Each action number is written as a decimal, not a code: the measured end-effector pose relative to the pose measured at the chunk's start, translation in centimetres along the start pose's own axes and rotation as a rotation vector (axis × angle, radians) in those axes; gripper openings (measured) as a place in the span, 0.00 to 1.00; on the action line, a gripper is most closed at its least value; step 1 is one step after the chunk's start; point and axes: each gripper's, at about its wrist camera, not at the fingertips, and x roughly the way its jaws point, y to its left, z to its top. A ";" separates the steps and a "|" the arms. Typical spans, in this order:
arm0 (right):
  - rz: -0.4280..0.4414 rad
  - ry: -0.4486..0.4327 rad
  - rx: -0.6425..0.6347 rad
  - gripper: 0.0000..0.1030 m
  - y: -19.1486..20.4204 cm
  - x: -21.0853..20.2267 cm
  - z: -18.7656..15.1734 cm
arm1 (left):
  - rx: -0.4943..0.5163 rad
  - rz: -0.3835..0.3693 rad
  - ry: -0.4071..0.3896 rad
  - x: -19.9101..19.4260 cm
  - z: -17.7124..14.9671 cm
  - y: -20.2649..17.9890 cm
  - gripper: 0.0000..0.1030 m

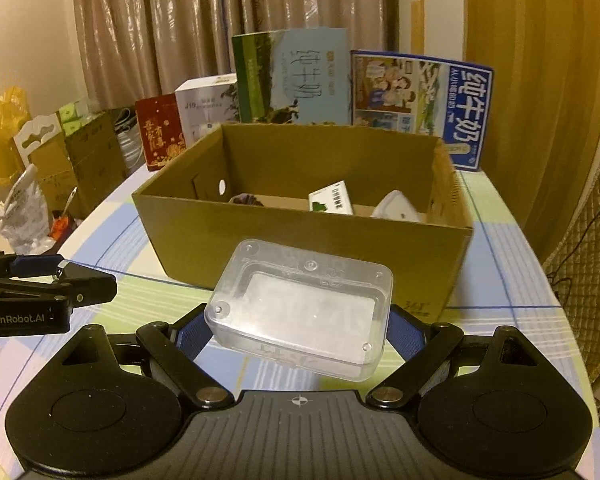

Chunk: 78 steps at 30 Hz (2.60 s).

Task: Organize objects
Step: 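Carry the lighter and clear container over the cardboard box with both tools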

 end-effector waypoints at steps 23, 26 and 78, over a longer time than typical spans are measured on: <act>-0.019 -0.062 0.036 0.85 -2.7 -2.1 1.7 | 0.026 -0.011 -0.045 -1.0 2.9 -3.7 0.77; -0.031 -0.080 0.023 0.85 -2.7 -2.4 2.1 | 0.026 -0.008 -0.051 -1.0 3.3 -3.8 0.77; -0.093 -0.110 0.078 0.85 -6.6 1.7 8.8 | -0.054 0.016 -0.039 4.7 10.7 -3.2 0.77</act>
